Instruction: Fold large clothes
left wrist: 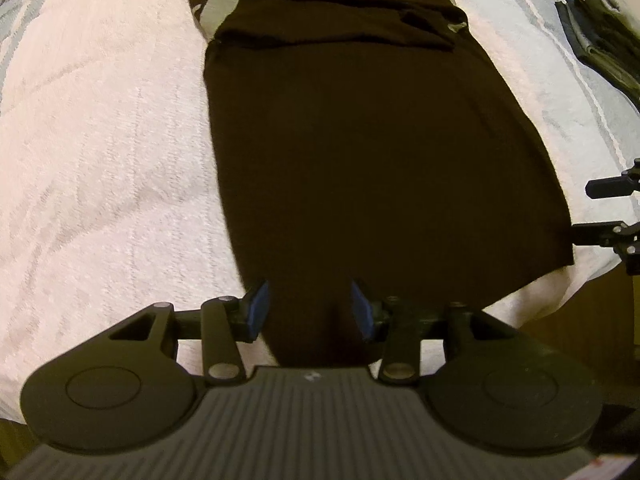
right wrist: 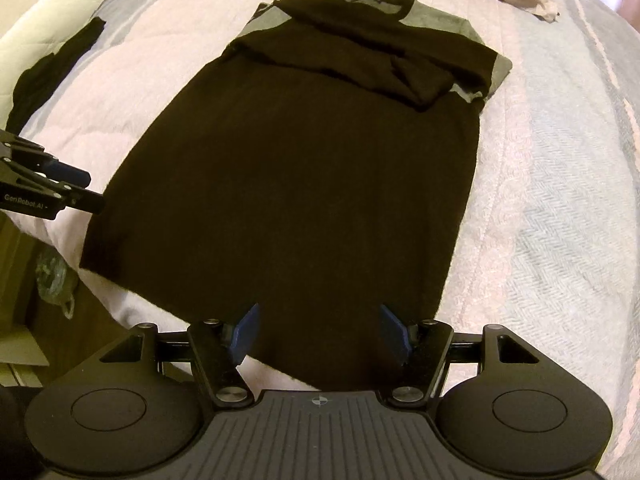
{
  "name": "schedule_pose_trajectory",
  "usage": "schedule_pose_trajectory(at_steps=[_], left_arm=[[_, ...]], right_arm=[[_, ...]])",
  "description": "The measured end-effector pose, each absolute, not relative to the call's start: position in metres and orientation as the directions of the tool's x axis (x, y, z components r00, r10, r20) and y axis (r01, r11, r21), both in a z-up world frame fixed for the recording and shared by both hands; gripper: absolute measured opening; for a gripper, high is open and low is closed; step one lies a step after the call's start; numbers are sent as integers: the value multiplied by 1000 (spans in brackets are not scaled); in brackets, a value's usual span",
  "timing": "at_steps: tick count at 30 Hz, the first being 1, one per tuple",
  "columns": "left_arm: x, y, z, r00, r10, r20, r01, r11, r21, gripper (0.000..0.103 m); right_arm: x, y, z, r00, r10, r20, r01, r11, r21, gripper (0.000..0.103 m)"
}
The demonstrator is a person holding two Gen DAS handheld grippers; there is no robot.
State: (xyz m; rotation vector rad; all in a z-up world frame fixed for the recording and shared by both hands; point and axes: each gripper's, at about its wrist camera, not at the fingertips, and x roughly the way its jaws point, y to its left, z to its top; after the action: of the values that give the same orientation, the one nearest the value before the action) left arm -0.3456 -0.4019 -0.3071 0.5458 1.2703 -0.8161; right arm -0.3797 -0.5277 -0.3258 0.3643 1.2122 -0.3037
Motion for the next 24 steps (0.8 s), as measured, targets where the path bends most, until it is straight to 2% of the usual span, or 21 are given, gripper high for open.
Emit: schedule_pose_trajectory(at_steps=[5, 8, 11, 15, 24], left_arm=[[-355, -404, -310, 88, -238, -967, 796, 601, -76, 40], [-365, -398, -310, 99, -264, -959, 840, 539, -62, 41], [-387, -391, -314, 130, -264, -956, 925, 379, 21, 41], [-418, -375, -326, 162, -281, -946, 983, 129, 130, 41], [-456, -360, -380, 275, -269, -923, 896, -277, 348, 48]], right_arm=[[-390, -529, -325, 334, -55, -941, 397, 914, 87, 63], [-394, -516, -326, 348, -86, -933, 292, 956, 20, 63], [-400, -498, -330, 361, -83, -929, 172, 985, -22, 63], [-404, -486, -343, 349, -64, -935, 136, 991, -17, 63], [-405, -491, -354, 326, -78, -942, 206, 978, -10, 63]])
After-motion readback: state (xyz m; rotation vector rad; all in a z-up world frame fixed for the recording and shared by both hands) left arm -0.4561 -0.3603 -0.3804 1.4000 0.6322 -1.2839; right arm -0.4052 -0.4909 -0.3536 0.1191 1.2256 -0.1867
